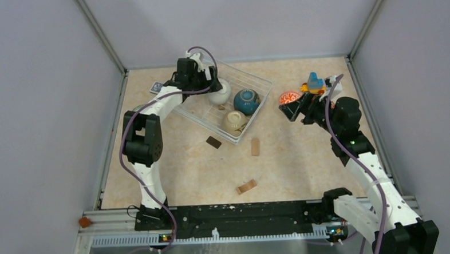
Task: Unload the bowls from the dish rack
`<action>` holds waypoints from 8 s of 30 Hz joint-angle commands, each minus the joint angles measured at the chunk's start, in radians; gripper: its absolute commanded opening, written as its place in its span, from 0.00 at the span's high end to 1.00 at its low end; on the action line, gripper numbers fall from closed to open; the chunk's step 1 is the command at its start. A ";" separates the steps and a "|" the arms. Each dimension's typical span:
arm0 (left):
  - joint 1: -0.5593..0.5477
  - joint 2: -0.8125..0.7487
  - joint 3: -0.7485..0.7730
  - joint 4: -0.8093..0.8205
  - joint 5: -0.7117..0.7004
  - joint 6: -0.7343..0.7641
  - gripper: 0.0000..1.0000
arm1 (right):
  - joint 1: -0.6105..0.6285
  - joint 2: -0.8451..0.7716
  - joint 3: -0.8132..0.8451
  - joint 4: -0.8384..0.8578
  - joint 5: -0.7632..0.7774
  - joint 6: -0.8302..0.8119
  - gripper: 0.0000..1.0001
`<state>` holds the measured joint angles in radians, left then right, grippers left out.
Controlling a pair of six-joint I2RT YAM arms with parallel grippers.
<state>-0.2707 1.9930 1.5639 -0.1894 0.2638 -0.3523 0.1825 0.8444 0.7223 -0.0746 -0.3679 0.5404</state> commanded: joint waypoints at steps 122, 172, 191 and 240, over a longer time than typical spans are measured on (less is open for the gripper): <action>-0.095 -0.239 0.051 0.244 0.403 -0.241 1.00 | 0.044 -0.019 0.125 -0.033 0.177 -0.097 0.08; 0.215 -0.373 -0.409 -0.612 -0.569 -0.462 0.90 | 0.045 -0.106 0.033 -0.137 0.589 -0.002 0.04; 0.208 -0.541 -0.377 -0.536 -0.502 -0.293 0.22 | 0.045 -0.123 -0.002 -0.062 0.428 -0.066 0.05; -0.155 0.282 0.627 -0.423 -0.581 0.662 0.01 | 0.045 -0.112 0.015 -0.026 0.329 -0.140 0.06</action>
<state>-0.4217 2.2345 2.1151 -0.6147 -0.3092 0.2611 0.2207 0.7189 0.7071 -0.1543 -0.0353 0.4133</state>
